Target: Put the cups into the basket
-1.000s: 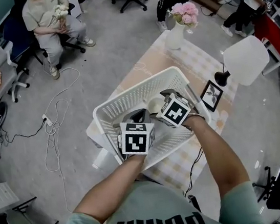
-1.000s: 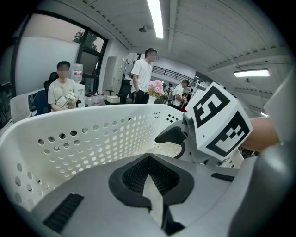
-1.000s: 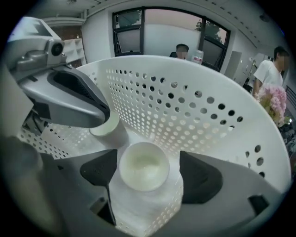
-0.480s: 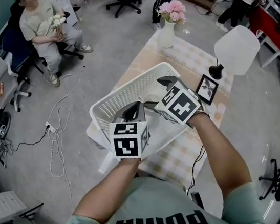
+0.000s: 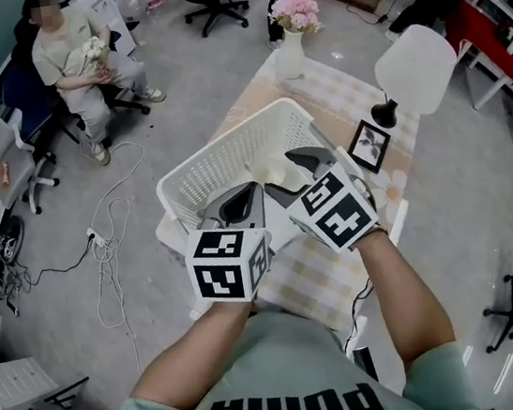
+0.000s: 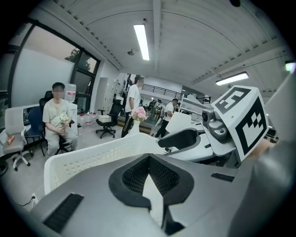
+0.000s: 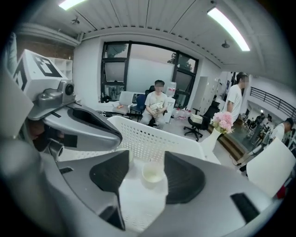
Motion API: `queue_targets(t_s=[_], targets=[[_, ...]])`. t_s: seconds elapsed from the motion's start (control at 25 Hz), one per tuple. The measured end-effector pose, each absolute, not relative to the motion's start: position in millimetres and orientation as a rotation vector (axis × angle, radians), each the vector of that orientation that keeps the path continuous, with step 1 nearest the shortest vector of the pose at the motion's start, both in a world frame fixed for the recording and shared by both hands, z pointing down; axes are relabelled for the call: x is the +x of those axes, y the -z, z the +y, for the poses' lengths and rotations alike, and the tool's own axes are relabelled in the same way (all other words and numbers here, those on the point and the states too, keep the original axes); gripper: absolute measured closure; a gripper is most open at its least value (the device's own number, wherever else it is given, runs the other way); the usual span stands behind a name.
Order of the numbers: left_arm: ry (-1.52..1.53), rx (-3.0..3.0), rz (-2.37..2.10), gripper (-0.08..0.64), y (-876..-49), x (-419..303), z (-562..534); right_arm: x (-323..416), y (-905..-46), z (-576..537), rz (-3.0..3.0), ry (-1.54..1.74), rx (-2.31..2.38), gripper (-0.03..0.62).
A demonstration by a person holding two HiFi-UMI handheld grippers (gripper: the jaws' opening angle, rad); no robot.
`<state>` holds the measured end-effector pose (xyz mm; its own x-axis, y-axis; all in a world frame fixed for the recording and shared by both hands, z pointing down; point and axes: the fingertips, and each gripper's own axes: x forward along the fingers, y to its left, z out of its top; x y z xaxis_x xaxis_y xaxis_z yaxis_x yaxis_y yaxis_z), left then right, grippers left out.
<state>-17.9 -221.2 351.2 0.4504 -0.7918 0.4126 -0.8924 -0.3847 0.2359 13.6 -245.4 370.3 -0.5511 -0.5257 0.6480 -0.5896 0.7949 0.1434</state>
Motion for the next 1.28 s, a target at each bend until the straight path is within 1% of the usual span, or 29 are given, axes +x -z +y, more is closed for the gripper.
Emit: queue_targets(t_s=[0.04,0.08,0.2,0.28,0.52,1.08,1.28], targets=[[-0.318,2.297,-1.412,0.555,-348,-15,-216,17,-366,-242,-2.281,-0.109,0.850,0.398],[-0.312,2.308,-1.410,0.555,-345,-13,-211,20,-362,-238,-2.290,-0.106,0.874,0.439],[-0.300,2.336,-1.401,0.555,-340,-4,-196,28,-353,-221,-2.317,-0.107,0.924,0.528],[-0.309,2.355,-1.387,0.555,-340,4,-184,35,-351,-207,-2.324,-0.106,0.950,0.552],[-0.352,2.395,-1.360,0.555,-345,21,-151,59,-357,-167,-2.346,-0.181,1.036,0.575],[-0.404,2.469,-1.310,0.555,-377,64,-87,102,-386,-91,-2.350,-0.254,1.095,0.577],[-0.440,2.457,-1.279,0.555,-397,69,-66,109,-393,-73,-2.350,-0.265,1.101,0.577]])
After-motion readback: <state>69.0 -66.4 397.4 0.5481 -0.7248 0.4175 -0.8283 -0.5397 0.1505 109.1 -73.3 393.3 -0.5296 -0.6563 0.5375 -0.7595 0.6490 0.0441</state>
